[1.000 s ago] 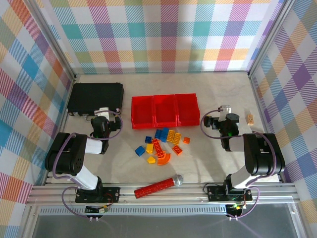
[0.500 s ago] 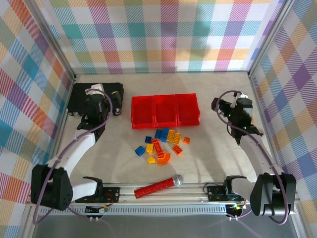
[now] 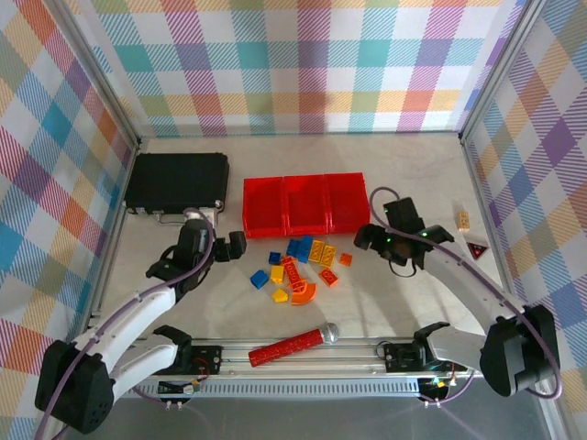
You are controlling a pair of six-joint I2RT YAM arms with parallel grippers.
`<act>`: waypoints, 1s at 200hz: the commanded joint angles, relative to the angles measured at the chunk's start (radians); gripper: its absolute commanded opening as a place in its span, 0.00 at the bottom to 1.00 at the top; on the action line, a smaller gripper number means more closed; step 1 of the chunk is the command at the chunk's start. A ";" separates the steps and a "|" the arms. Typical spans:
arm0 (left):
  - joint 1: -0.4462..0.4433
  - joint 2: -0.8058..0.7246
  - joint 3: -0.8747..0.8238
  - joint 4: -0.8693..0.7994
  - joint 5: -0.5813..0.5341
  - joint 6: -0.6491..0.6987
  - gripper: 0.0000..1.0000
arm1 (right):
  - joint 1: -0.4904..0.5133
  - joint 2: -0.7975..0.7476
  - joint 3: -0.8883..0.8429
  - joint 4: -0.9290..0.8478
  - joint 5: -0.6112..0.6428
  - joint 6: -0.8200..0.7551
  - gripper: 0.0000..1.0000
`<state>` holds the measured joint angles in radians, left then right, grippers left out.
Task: Sort the legos into containers by color
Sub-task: Pick up the lego from the center of the table.
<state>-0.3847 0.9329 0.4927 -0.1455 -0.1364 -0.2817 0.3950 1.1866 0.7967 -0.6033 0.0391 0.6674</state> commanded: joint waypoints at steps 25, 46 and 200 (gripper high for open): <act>-0.005 -0.022 -0.121 0.155 0.074 -0.054 1.00 | 0.076 0.136 0.051 -0.074 0.061 0.076 0.81; -0.005 -0.022 -0.119 0.179 0.130 -0.032 1.00 | 0.102 0.184 0.074 -0.057 0.064 0.089 0.79; -0.006 -0.432 -0.213 0.074 0.231 -0.040 1.00 | 0.215 0.435 0.233 -0.083 0.121 0.125 0.72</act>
<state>-0.3851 0.5465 0.2817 -0.0143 0.0673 -0.3111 0.5980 1.5967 1.0080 -0.6601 0.1467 0.7715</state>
